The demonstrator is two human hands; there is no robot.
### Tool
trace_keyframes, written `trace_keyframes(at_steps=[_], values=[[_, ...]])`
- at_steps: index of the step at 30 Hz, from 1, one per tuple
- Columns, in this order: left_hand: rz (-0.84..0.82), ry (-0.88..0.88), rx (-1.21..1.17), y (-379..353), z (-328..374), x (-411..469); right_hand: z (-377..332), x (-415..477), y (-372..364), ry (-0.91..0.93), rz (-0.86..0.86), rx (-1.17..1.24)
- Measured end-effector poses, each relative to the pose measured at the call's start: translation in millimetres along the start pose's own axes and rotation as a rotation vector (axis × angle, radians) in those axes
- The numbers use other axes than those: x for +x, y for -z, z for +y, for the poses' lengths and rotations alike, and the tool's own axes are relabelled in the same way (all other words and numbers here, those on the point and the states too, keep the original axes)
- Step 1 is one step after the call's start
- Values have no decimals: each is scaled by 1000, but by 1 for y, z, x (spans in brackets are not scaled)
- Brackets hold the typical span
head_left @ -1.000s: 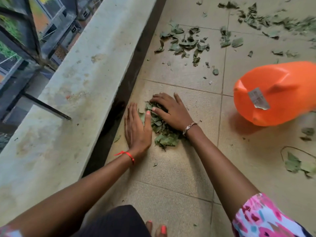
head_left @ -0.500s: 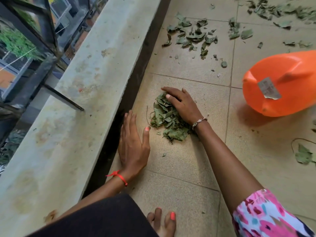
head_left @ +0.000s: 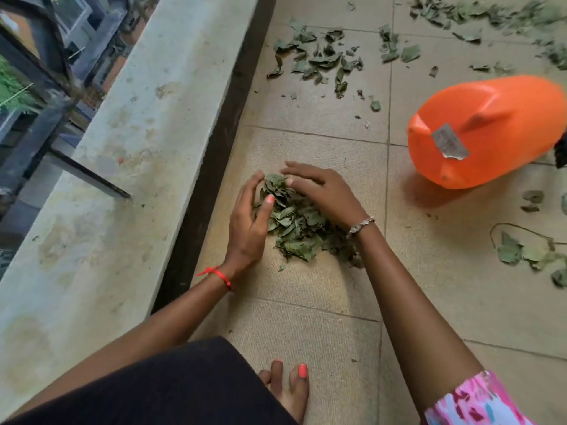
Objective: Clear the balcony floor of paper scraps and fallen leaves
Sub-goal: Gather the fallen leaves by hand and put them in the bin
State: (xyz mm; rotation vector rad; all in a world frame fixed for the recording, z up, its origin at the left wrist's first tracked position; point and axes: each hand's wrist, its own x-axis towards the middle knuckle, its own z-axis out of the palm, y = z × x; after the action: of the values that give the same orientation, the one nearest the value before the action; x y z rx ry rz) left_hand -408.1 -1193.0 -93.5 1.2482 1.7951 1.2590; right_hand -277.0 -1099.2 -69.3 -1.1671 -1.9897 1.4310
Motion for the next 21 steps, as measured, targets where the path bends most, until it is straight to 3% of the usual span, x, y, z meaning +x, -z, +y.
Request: trace_keyframes(at_steps=[3,6,9,12,14,17,21], values=[[63,-10,20,2,-3,20,0,-27,16,-31,278,147],[24,40,52,4,-7,36,17,-58,5,-92,528,49],[-91,35,147,0,-8,42,31,-82,-31,-179,548,-182],[-253,-89,337,-6,-8,40,33,-85,-66,-185,524,-458],[-322,-150,355,-11,-9,37,27,-72,-77,-190,571,-491],[-335,-156,294,-14,-10,34,15,-40,-78,-171,683,-259],[-301,-106,160,-13,-9,36,4,-9,-57,-54,681,150]])
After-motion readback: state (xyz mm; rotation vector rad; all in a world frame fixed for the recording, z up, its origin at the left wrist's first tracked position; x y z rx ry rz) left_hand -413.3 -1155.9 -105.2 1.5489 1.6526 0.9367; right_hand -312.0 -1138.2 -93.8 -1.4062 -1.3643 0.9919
